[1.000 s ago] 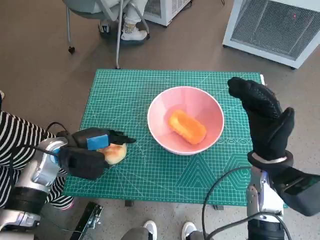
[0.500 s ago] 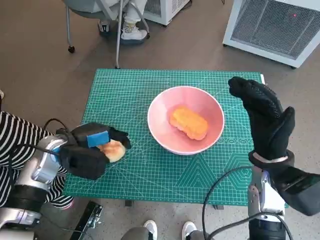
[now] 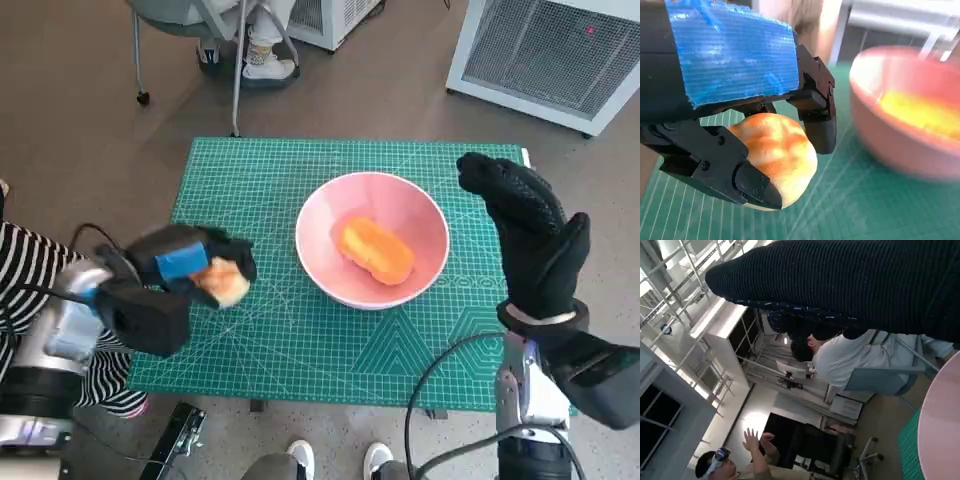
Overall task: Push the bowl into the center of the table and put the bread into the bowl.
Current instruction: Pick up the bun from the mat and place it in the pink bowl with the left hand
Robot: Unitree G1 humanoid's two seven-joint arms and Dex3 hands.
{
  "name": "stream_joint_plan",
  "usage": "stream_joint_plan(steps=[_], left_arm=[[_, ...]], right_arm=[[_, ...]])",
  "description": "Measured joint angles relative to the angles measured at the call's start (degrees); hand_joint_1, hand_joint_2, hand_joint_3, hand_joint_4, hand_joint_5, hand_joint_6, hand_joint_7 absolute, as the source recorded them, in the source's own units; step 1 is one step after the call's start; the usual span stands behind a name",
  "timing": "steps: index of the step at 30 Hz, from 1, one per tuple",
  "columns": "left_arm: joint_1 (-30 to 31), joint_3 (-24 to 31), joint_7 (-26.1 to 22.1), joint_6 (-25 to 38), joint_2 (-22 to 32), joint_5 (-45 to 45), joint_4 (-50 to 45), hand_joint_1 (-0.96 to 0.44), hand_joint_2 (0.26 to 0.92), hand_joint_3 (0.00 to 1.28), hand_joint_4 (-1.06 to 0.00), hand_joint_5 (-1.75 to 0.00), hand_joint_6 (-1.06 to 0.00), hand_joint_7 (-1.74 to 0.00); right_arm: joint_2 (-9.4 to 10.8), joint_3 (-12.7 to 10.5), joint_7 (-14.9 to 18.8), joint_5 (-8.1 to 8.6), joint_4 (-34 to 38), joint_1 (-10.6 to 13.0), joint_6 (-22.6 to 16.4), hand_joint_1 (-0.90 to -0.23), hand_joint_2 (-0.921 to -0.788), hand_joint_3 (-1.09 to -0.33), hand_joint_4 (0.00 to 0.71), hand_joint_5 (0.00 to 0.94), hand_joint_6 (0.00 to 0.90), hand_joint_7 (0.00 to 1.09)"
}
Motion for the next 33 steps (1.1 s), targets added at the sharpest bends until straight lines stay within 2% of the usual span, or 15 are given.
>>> stream_joint_plan(steps=[7, 16, 27, 31, 32, 33], left_arm=[[-4.0, 2.5, 0.5, 2.6, -0.7, -2.2, -6.1, 0.00, 0.921, 0.10, -0.68, -1.17, -0.55, -1.24], [-7.9, 2.3, 3.4, 5.5, -7.2, -2.5, -10.2, 0.00, 0.920, 0.10, -0.68, -1.17, -0.55, -1.25], [-11.3, -1.4, 5.9, 5.2, -14.9, -1.1, -7.8, 0.00, 0.921, 0.11, -0.66, -1.15, -0.55, -1.30], [-11.8, -3.4, 6.2, 4.2, -16.4, -0.1, -4.8, 0.00, 0.921, 0.19, -0.56, -1.24, -0.48, -1.37], [-11.8, -3.8, 6.2, 3.9, -16.7, 0.1, -3.9, -0.07, 0.921, 0.19, -0.53, -1.14, -0.48, -1.38], [-11.8, -4.4, 6.3, 3.4, -17.0, 0.5, -2.8, -0.09, 0.874, 0.17, -0.52, -0.77, -0.45, -1.09]], right_arm=[[0.0, 0.0, 0.0, -0.04, 0.1, -0.2, -0.2, -0.705, -0.921, -0.757, 0.171, 0.000, 0.064, 0.43], [0.1, 0.0, -0.1, -0.06, 1.1, -0.4, -1.1, -0.701, -0.921, -0.758, 0.170, 0.000, 0.062, 0.43], [0.2, 0.1, -0.1, -0.02, 1.1, -0.2, -1.6, -0.705, -0.921, -0.759, 0.169, 0.001, 0.060, 0.43], [0.2, 0.0, -0.2, -0.01, 0.7, 0.4, -1.6, -0.707, -0.921, -0.758, 0.169, 0.001, 0.060, 0.43], [0.2, 0.0, -0.2, -0.01, 0.6, 0.6, -1.6, -0.707, -0.921, -0.758, 0.169, 0.001, 0.060, 0.43], [0.2, 0.0, -0.3, -0.01, 0.5, 0.8, -1.6, -0.708, -0.921, -0.758, 0.168, 0.001, 0.060, 0.44]])
